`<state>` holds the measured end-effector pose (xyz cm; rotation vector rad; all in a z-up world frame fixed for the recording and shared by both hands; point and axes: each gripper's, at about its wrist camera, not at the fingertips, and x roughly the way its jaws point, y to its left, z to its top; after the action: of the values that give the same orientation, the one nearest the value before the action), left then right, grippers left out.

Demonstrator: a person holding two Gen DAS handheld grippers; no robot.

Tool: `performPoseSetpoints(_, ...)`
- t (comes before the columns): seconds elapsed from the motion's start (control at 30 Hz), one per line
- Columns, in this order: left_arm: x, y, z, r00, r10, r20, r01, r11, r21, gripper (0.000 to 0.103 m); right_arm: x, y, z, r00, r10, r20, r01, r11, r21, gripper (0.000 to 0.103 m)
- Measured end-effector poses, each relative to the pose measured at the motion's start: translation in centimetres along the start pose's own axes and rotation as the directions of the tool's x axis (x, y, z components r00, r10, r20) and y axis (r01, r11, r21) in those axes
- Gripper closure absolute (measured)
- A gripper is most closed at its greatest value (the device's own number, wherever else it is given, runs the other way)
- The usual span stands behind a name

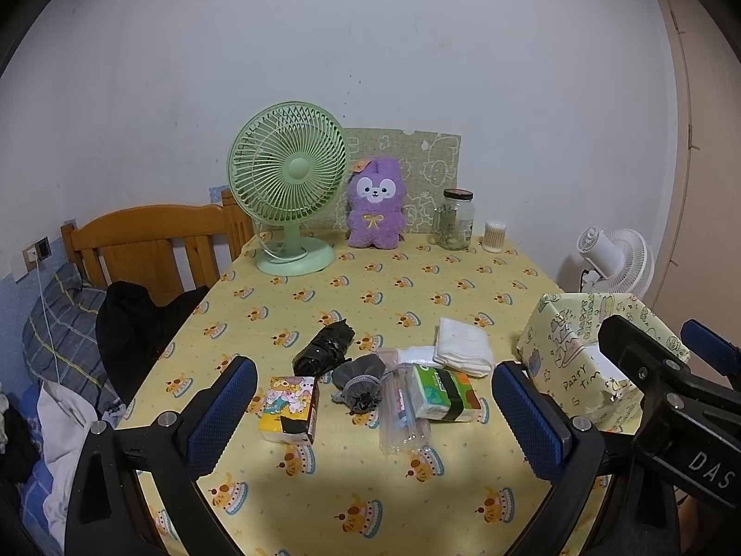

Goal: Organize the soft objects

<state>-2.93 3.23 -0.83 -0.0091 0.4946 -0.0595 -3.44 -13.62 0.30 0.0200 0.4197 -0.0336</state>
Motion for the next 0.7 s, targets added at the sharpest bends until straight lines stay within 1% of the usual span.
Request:
performPoseSetpoints(0.33, 0.9, 0.5, -0.8, 1.0, -0.003, -0.007, 0.003, 1.0, -0.004, 0.001, 1.0, 0.8, -0.7, 1.0, 0.015, -0.004, -0.015, 1.0, -0.003, 0.0)
performPoseSetpoints(0.53, 1.9, 0.7, -1.8, 1.0, 0.008, -0.026, -0.008, 1.0, 0.02, 0.001, 2.2, 2.1, -1.8, 0.999, 0.043, -0.017, -0.044, 0.999, -0.023, 0.001)
performPoseSetpoints(0.7, 3.1, 1.1, -2.5, 0.999, 0.005, -0.05, -0.003, 1.0, 0.026, 0.004, 3.5, 3.0, -2.6, 0.996, 0.077, -0.043, -0.078, 0.997, -0.023, 0.004)
